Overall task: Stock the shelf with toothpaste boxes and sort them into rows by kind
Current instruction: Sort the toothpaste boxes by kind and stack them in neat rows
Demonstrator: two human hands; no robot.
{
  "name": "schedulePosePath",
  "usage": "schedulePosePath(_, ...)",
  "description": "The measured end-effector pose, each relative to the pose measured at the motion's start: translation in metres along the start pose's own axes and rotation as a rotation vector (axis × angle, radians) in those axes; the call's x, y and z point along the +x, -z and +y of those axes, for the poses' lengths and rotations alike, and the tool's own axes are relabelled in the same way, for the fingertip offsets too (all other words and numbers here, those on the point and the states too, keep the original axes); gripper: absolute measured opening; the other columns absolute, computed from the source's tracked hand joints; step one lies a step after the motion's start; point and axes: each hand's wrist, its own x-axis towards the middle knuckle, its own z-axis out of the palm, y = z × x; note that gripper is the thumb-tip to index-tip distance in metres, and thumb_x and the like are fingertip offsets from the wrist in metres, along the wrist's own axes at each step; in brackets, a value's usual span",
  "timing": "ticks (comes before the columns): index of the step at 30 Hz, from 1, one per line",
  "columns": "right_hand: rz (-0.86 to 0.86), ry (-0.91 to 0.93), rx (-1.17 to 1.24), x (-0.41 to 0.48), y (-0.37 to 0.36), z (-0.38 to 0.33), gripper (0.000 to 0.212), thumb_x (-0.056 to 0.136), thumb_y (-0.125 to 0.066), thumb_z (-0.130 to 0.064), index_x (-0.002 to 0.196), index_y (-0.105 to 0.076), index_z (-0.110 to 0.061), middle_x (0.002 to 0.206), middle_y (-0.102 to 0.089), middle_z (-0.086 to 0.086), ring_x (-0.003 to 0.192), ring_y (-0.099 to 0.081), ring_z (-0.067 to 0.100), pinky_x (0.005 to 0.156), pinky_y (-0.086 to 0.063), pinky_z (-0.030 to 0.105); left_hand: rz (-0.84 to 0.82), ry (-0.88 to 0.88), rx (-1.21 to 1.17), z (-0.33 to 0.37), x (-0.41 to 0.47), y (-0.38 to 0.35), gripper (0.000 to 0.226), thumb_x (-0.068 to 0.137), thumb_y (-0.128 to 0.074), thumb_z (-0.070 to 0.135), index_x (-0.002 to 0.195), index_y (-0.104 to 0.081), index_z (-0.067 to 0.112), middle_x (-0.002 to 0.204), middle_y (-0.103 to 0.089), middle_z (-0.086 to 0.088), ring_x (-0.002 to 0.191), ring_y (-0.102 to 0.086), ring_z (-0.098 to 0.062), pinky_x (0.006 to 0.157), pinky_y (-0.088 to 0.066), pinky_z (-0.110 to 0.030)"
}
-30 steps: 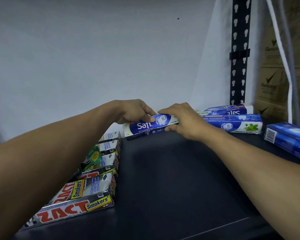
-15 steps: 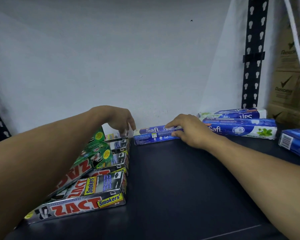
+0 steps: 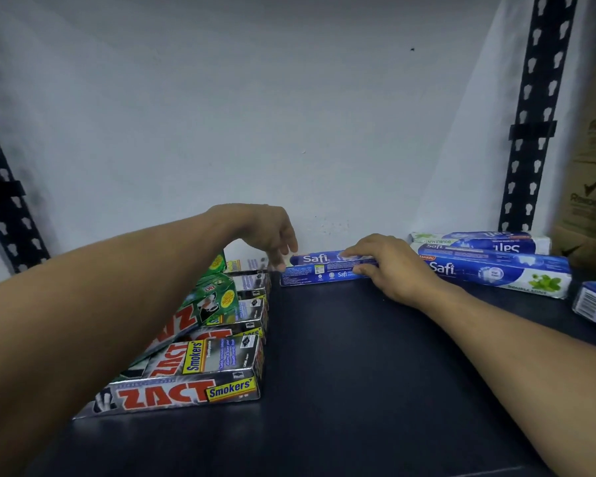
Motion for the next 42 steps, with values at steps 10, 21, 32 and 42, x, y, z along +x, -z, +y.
schedulePosePath(10, 0.0, -0.018, 0.032, -0.002, 0.001, 0.0, 0.033, 0.094, -0.068, -0.026, 0.126, -0.067, -0.035, 0.126, -0.063, -0.005, 0.119, -0.054, 0.021, 0.104, -0.043, 0.037, 0.036, -0.038, 0.061, 0.0, 0.003, -0.004, 0.053, 0.079, -0.083, 0.025, 0.13, -0.068, 0.02, 0.124, -0.071, 0.001, 0.109, -0.063, -0.017, 0.095, -0.048, -0.034)
schedulePosePath(21, -0.113, -0.298, 0.041, -0.01, 0.049, 0.013, 0.045, 0.084, -0.079, -0.016, 0.124, -0.069, -0.034, 0.134, -0.06, 0.003, 0.121, -0.053, 0.021, 0.095, -0.041, 0.026, 0.062, -0.053, 0.033, -0.01, 0.009, -0.01, 0.053, 0.077, -0.085, 0.026, 0.127, -0.069, 0.024, 0.123, -0.071, 0.003, 0.111, -0.064, -0.017, 0.094, -0.048, -0.033)
schedulePosePath(32, -0.098, -0.317, 0.047, -0.01, 0.047, 0.01, 0.045, 0.085, -0.078, -0.017, 0.126, -0.068, -0.033, 0.134, -0.061, 0.002, 0.117, -0.056, 0.021, 0.095, -0.043, 0.027, 0.058, -0.021, 0.04, -0.007, 0.006, -0.011, 0.052, 0.079, -0.083, 0.026, 0.128, -0.068, 0.024, 0.125, -0.07, 0.003, 0.112, -0.063, -0.017, 0.093, -0.048, -0.034)
schedulePosePath(42, 0.084, -0.505, -0.079, -0.032, 0.079, 0.011, 0.056, 0.076, -0.077, -0.018, 0.126, -0.062, -0.04, 0.133, -0.061, -0.006, 0.126, -0.05, 0.023, 0.113, -0.03, 0.053, 0.262, 0.027, 0.106, 0.074, -0.041, -0.05, 0.051, 0.084, -0.07, 0.025, 0.133, -0.057, 0.025, 0.129, -0.06, -0.005, 0.113, -0.06, -0.029, 0.092, -0.053, -0.041)
